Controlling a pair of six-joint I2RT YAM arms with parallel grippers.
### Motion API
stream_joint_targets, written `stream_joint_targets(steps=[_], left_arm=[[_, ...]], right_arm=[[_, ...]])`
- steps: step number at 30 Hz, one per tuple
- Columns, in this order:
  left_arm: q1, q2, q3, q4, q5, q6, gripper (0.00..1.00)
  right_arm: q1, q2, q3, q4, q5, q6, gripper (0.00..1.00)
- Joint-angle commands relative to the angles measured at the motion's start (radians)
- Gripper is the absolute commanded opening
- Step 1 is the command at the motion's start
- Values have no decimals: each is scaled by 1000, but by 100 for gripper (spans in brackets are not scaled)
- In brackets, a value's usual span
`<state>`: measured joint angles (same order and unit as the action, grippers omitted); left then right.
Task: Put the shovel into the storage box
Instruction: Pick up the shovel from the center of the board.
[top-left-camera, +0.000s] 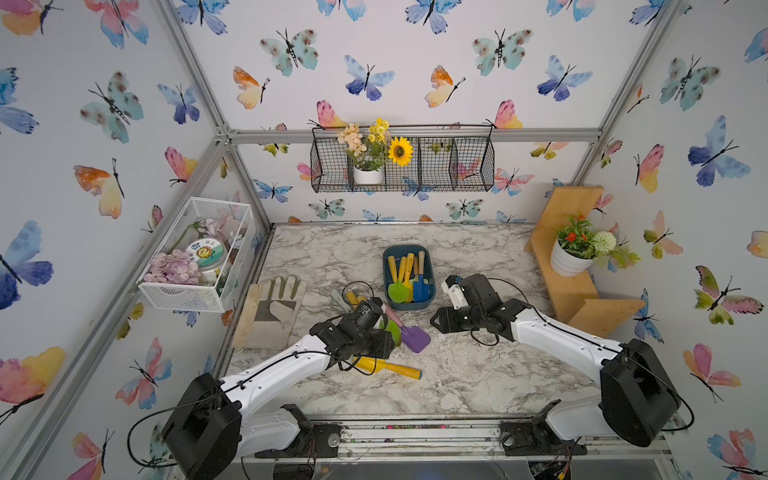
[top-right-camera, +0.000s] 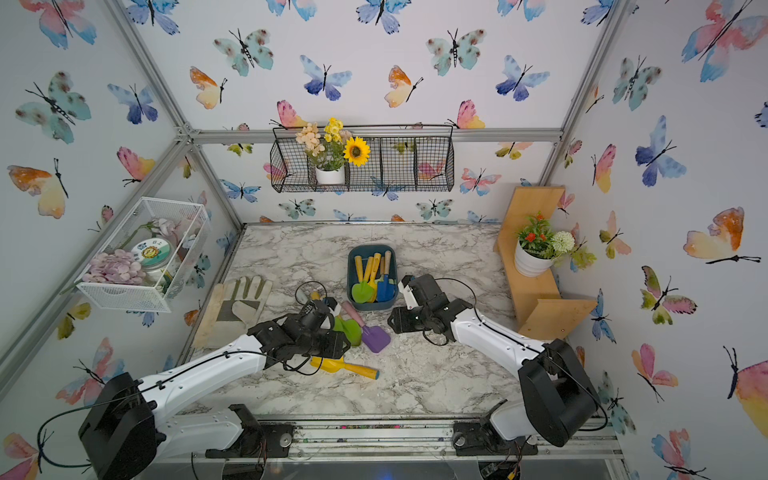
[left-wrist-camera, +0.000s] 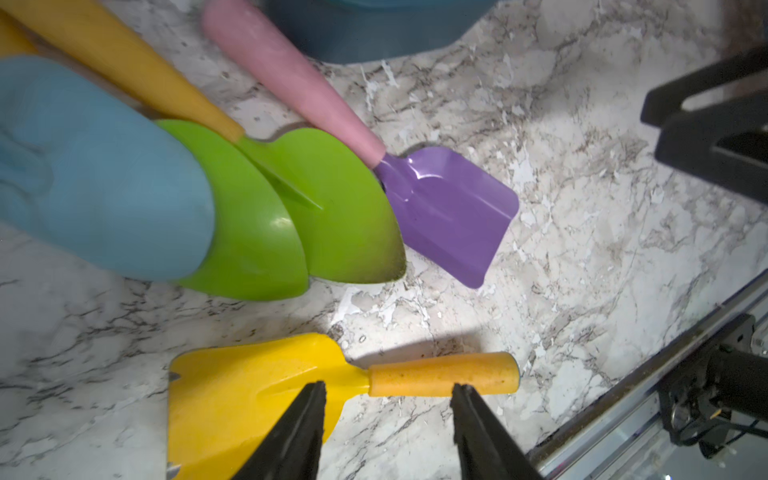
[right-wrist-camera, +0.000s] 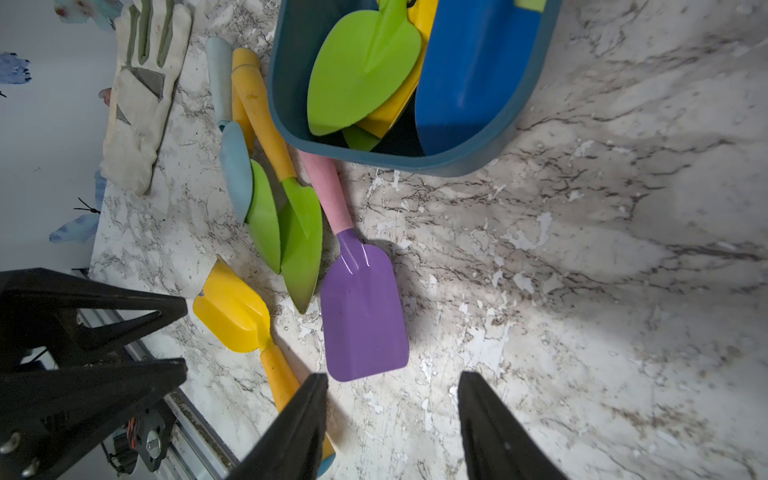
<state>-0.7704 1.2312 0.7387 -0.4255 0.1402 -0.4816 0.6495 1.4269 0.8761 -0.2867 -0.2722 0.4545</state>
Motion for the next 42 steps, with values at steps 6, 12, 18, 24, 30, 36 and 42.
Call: stream_joint_targets(steps=[6, 12, 18, 24, 30, 36, 42], left_arm=[[-18, 80, 40, -70, 128, 203, 58], [-30, 175, 59, -63, 165, 273, 61], [-75, 233, 73, -66, 137, 320, 61], [-110, 269, 78, -69, 92, 339, 61], [-171, 319, 109, -76, -28, 333, 61], [-204, 339, 135, -78, -101, 327, 61], [-207, 306, 150, -83, -93, 323, 61]], right_arm=[[5, -9, 31, -58, 57, -71, 58], [5, -14, 21, -56, 54, -76, 58], [4, -34, 6, -58, 62, -82, 59], [4, -33, -9, -41, 44, -77, 59], [4, -31, -11, -36, 34, -76, 59], [4, -42, -17, -36, 38, -76, 59], [4, -42, -20, -32, 33, -74, 59]])
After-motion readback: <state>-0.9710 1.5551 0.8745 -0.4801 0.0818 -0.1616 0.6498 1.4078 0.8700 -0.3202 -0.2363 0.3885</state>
